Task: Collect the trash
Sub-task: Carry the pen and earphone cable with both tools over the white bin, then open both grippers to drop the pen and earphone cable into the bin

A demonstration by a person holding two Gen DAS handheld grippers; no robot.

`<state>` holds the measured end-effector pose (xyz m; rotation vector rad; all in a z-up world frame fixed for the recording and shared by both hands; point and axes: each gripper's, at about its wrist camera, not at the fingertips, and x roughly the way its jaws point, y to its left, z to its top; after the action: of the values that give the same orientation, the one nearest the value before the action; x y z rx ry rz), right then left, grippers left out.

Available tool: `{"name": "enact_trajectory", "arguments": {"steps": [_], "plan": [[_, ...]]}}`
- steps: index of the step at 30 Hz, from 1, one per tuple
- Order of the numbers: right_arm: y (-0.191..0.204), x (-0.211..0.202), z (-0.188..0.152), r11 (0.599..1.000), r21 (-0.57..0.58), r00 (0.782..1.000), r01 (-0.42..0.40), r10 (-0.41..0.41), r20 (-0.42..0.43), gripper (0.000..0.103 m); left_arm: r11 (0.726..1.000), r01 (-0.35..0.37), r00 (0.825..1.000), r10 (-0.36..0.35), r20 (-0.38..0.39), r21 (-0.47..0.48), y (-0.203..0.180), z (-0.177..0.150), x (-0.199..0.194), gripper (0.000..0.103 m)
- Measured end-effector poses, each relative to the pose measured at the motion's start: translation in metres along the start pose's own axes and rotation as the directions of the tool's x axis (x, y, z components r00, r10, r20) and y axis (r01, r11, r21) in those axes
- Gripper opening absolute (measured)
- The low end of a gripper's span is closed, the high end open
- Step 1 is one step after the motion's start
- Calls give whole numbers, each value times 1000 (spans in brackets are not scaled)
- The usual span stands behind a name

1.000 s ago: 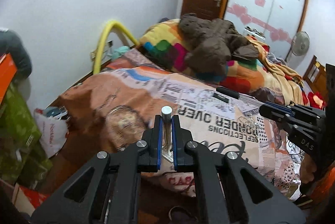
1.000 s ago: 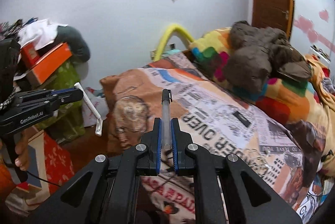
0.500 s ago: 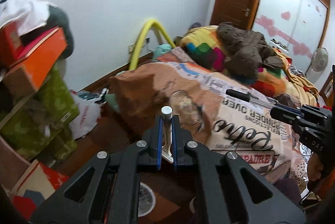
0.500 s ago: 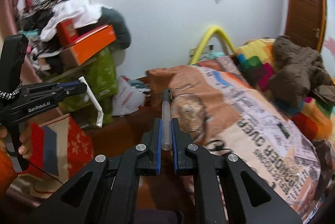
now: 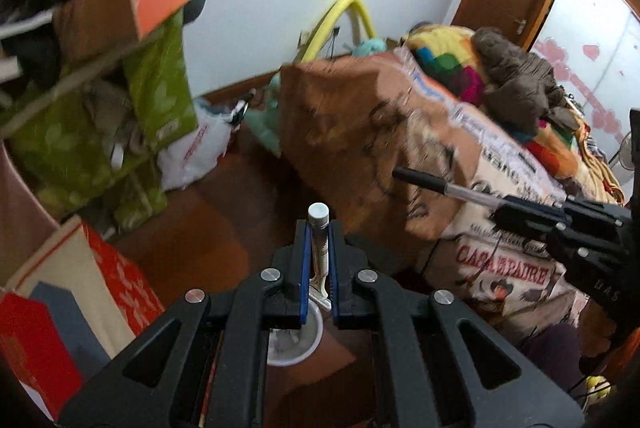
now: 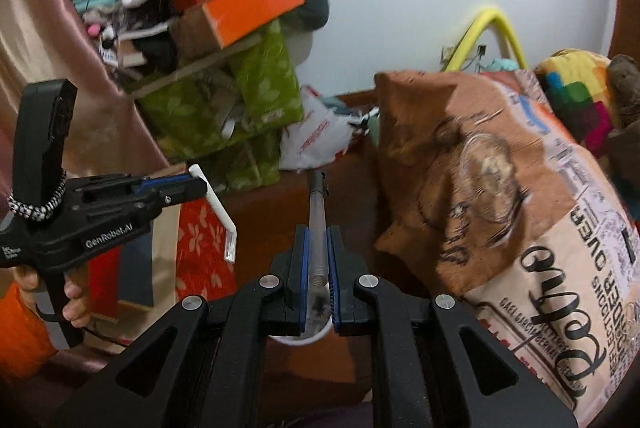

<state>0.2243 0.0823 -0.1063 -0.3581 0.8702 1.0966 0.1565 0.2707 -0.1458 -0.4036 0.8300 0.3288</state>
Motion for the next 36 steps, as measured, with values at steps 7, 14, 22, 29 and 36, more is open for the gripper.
{"name": "enact_trajectory", "arguments": {"steps": [7,14,22,29,36], "plan": [[6,41,-14,1000,-1,994,-13,13,-108,8,998,-13,993,6,-116,-65,32,-42,45,7],[14,96,-38,999,16,971,-45,48,-234,8,987,-29,974,-8,-226,-161,60,-88,90,7],[22,146,-57,998,41,942,-48,59,-329,8,963,-44,953,-39,-299,-267,89,-125,123,7],[35,171,-56,996,24,927,-89,92,-364,8,955,-44,939,-61,-337,-293,93,-142,144,6],[41,187,-64,998,-29,907,-51,34,-420,43,950,-48,918,-81,-389,-310,96,-148,161,9]]}}
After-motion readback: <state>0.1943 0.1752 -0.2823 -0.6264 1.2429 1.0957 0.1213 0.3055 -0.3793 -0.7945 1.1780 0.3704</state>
